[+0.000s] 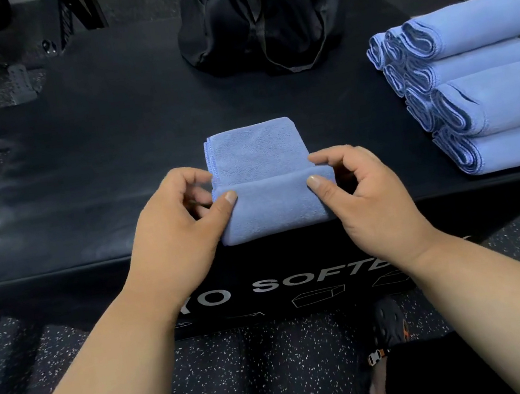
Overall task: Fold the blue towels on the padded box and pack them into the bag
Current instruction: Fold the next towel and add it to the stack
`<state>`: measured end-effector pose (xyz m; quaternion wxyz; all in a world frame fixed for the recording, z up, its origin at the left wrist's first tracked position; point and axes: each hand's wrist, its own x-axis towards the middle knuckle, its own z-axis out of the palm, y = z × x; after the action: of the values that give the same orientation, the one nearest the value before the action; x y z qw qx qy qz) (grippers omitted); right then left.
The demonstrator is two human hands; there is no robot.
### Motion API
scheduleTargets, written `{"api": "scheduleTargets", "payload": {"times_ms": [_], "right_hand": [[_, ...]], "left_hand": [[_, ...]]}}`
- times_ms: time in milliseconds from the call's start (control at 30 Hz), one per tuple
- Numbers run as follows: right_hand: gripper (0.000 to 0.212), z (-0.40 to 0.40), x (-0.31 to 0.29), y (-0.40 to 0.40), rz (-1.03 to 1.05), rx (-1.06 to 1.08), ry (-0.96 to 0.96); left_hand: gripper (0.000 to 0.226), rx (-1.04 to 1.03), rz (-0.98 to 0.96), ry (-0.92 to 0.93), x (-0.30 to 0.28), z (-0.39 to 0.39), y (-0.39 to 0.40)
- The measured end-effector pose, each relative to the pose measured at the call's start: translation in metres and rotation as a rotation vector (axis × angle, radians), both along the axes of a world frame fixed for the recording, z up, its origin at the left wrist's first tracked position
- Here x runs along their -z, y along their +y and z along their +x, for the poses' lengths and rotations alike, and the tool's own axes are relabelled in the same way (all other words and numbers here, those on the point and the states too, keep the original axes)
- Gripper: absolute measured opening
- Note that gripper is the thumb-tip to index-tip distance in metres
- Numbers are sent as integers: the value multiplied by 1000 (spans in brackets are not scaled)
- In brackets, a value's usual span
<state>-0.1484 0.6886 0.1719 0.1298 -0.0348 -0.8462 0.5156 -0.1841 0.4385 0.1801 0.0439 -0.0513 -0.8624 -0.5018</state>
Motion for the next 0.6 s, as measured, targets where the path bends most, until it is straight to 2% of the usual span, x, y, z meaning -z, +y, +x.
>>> {"api": "scheduleTargets", "payload": {"times_ms": [100,200,300,400,533,600], "right_hand": [[22,-5,3,-3,5,45,14],[20,-10,5,-3,28,77,19],[18,-12,6,-3,69,84,30],[18,-9,9,-1,104,43,88],[30,-2,16,3,397,-71,225],[42,-1,16,5,473,-135,225]], "left_hand": [[21,-13,-48,158,0,4,5],[29,174,-250,347,3,6,4],[45,320,-383,315,10,7,1],[61,314,-459,283,15,5,-5],[73,302,-506,274,18,1,-14],[75,309,-512,273,20,0,-14]]}}
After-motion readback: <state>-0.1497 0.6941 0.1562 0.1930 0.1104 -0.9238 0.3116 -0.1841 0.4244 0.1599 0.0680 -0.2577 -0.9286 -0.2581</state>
